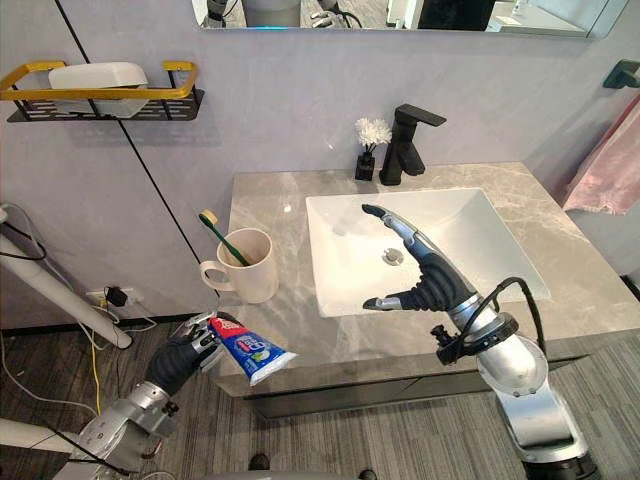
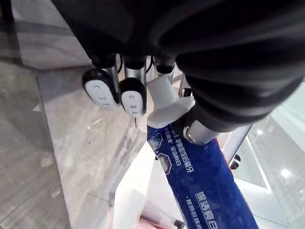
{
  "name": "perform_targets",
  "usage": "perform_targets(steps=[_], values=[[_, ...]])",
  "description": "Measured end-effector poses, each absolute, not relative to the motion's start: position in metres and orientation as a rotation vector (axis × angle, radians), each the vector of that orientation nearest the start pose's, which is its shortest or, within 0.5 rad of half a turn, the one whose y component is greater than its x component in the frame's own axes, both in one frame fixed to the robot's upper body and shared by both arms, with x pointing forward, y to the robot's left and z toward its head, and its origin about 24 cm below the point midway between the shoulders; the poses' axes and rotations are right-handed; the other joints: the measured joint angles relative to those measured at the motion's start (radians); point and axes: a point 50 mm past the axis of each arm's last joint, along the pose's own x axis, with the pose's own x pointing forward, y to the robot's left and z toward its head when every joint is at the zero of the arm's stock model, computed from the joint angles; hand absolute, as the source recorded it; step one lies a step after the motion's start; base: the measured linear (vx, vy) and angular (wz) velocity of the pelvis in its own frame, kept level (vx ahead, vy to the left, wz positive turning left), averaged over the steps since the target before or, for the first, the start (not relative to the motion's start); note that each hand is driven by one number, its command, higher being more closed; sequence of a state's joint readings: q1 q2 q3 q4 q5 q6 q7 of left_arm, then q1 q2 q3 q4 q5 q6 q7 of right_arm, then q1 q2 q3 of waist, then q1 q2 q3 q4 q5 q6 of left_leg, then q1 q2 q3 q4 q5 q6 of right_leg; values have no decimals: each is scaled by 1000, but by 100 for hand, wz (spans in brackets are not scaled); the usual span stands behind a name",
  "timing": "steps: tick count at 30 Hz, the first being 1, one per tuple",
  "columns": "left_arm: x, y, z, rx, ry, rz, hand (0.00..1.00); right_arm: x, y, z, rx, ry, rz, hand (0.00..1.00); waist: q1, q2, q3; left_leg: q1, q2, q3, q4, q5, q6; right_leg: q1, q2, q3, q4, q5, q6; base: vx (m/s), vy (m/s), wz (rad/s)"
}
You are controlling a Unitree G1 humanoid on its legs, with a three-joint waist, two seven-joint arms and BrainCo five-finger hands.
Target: Organize washtable
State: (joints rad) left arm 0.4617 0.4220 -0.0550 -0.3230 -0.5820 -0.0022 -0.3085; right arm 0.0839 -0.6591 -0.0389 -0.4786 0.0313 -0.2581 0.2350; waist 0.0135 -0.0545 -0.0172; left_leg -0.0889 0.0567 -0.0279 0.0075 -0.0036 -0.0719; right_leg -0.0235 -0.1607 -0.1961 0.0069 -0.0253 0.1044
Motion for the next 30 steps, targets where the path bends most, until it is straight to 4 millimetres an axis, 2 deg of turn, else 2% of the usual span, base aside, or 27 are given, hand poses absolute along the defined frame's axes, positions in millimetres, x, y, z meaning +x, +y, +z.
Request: perform_targets(steps=[7,16,22,30], values=[[157,201,40,-218,149,-362,100,209,-177,187,-729,-658,503,0,2,-12,7,7,-1,1,-8,4,4,3,0,0,-1,0,0,0,0,0],[157,199,39,-231,153,-368,100,207,-167,179,-689,-641,556,0,2,-7,11,12,-2,-31,-51,35,3,7,-1,-36,0,-1,1,-6,-6,10],[157,197,37,-238,174,-377,100,206,-161,174,-598,-634,585,0,3,-1,15,33,-6,-48,-81,54,3,20,-6,-54,11,-15,6,-20,-4,10],[160,197,39,-266,163,-366,100,206,-152,170,-593,-622,644,0,4,1,16,42,-6,-56,-99,68,2,25,-5,-65,12,-17,6,-8,-4,3]])
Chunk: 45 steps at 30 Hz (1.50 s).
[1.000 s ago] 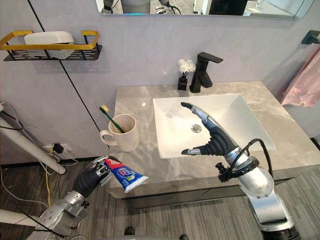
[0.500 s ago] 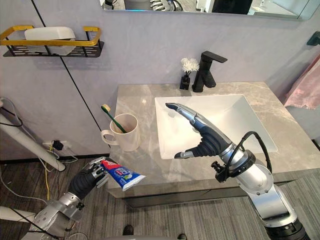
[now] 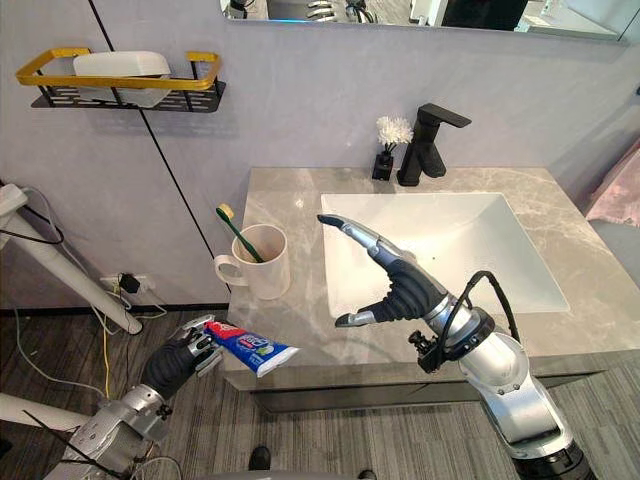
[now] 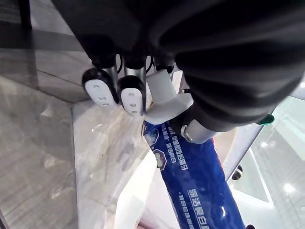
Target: Organize washtable
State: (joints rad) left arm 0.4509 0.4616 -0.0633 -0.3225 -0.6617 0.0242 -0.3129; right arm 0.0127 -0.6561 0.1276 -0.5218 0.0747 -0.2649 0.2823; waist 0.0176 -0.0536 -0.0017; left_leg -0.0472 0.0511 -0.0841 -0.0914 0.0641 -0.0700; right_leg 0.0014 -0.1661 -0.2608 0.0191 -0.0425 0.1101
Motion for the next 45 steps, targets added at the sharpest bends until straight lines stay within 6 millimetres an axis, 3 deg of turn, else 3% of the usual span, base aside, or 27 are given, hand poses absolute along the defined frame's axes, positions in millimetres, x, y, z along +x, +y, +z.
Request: perform_targets(steps=[10,18,27,33,45], values=[[180,221,65,-263,88,-346,100,215,-162,168,-872,-553,717,0,23,7,6,7,0,-20,-1,3,-4,13,2,-19,0,-5,0,-25,-7,6],[192,231,85,-292,16,-334,100,216,-161,163,-904,-538,752,0,28,6,8,5,0,-22,0,7,-3,14,2,-20,0,-5,-1,0,-3,1],[193,229,90,-283,3,-324,100,222,-143,189,-740,-729,662,0,29,7,9,10,1,-19,-1,7,-3,11,2,-17,8,-6,-3,-13,-2,0],[196,222,92,-309,-19,-322,100,213,-127,210,-628,-894,629,0,32,8,10,13,3,-15,0,7,-3,10,2,-13,10,-6,-3,0,0,0],[198,213,89,-360,-29,-312,100,212,-110,207,-549,-904,692,0,39,9,10,13,3,-14,0,7,-3,13,2,-12,11,-6,-2,0,0,0]])
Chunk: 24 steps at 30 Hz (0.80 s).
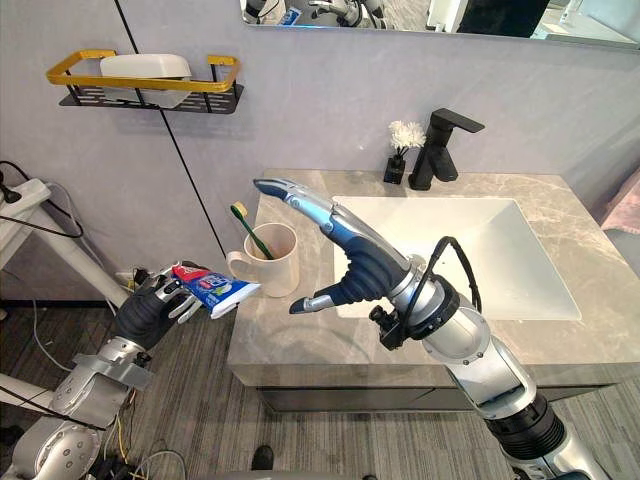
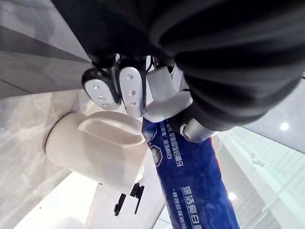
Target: Organize washtable
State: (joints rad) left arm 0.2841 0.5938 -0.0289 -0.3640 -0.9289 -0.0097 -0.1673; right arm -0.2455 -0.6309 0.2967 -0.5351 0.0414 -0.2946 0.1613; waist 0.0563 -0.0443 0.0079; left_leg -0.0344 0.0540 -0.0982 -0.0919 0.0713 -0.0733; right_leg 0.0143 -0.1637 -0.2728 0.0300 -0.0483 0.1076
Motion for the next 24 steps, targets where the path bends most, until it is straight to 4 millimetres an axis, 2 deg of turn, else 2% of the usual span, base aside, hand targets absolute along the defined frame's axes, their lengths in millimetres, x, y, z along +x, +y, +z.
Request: perform_targets(steps=[4,24], values=[[198,213,89,-361,-29,-311,100,211,-105,204,-517,-881,737,0,13,1,0,0,0,-2,0,2,0,0,0,-1,1,0,0,0,0,1],[197,211,89,-372,-48,-307,100,217,-88,185,-385,-763,864,0,14,5,-1,0,0,-12,-1,15,-1,0,0,-8,5,0,0,0,0,1]])
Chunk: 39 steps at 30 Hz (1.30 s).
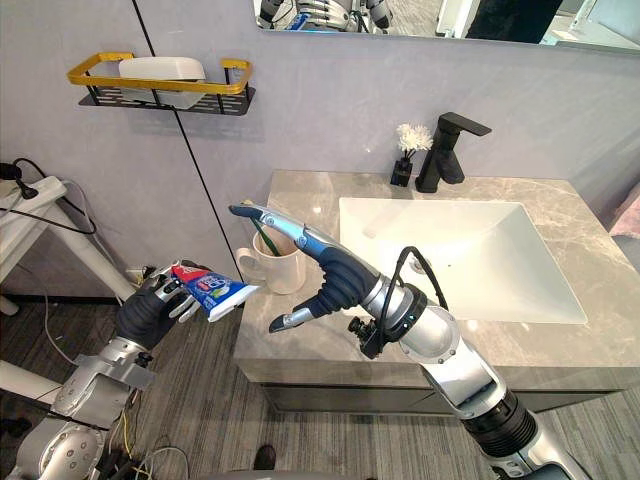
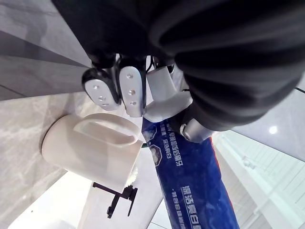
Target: Organize washtable
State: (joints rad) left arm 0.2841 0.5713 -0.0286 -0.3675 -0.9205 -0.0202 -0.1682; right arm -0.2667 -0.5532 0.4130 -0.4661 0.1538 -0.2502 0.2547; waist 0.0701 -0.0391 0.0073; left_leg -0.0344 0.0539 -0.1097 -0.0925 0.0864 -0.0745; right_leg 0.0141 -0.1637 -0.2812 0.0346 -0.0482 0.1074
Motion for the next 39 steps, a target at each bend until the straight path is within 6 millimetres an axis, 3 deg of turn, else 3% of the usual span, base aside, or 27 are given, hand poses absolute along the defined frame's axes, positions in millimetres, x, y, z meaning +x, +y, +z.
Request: perform_targets(steps=[8,21,34,39], values=[[197,207,96,-375,-77,-328,100,223,-85,172,-391,-682,903,0,0,2,0,0,0,-3,0,0,0,1,0,-2,0,0,0,0,0,0],[196,204,94,-386,-69,-344,100,221,-80,169,-345,-668,944,0,2,6,-1,-6,-1,-21,0,7,-2,6,1,-20,0,0,-1,-2,-1,4],[193,184,84,-409,-38,-409,100,217,-58,172,-346,-686,1083,0,7,10,-3,-9,0,-22,0,7,-2,5,2,-20,-1,0,0,0,0,0],[194,175,82,-405,-39,-431,100,222,-57,168,-353,-661,1082,0,28,12,-3,-11,0,-24,0,8,-3,4,2,-20,-1,0,-1,0,0,0]])
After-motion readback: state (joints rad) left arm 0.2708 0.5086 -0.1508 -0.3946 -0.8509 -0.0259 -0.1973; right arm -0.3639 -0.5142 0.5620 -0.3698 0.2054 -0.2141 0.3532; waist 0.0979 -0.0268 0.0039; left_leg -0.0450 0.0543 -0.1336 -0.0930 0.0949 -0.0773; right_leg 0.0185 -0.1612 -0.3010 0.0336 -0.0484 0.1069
